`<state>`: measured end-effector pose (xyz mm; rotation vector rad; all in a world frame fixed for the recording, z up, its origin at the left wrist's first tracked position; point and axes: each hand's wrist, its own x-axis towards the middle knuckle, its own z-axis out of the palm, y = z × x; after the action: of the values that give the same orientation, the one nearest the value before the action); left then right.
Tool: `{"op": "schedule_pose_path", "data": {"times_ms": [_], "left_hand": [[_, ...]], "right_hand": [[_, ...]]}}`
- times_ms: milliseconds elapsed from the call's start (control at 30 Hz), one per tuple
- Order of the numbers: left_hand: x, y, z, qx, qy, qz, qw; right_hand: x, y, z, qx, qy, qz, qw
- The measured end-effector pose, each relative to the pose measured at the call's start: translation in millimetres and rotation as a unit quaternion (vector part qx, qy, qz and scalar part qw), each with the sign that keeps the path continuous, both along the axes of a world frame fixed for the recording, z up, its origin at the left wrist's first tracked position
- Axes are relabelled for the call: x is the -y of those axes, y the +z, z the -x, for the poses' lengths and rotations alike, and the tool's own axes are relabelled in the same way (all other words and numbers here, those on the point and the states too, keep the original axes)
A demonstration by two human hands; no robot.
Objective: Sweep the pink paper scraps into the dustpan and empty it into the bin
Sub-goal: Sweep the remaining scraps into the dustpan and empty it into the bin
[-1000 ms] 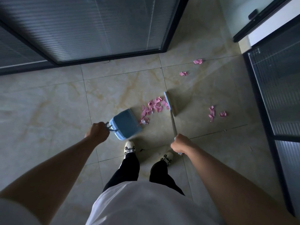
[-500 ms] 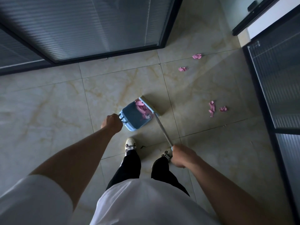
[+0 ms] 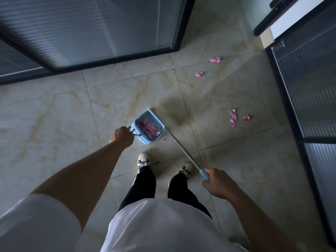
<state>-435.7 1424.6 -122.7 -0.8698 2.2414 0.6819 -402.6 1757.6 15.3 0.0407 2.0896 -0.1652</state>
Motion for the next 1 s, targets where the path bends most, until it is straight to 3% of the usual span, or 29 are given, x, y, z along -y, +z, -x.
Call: {"op": "schedule_pose_path", "data": {"times_ms": [300,500,633,800,1000], "left_hand": [[21.9,3.7,-22.3,0.008,-0.015,0.035,0.999],[50.4,14.4,-35.5,0.032,-0.111,0.068,0.991],[52.7,21.6,-33.1,0.049,-0.185,0.071,0.979],[33.5,28.5,-22.4,0.054,-0.244,0.074,0.965],[21.3,30.8,-18.2,0.055,-0.248,0.079,0.964]], "right_hand": [[-13.7,-14.3,5.6,0.007,-0.066,-0.037,0.997],[21.0,-11.1,-7.5,0.092,-0.059,-0.057,0.992],[56.8,-15.3,-21.8,0.149,-0.056,-0.011,0.987],[95.4,-6.3,-26.4,0.154,-0.088,0.032,0.984],[103.4,-4.0,-25.0,0.138,-0.140,0.072,0.978]]}}
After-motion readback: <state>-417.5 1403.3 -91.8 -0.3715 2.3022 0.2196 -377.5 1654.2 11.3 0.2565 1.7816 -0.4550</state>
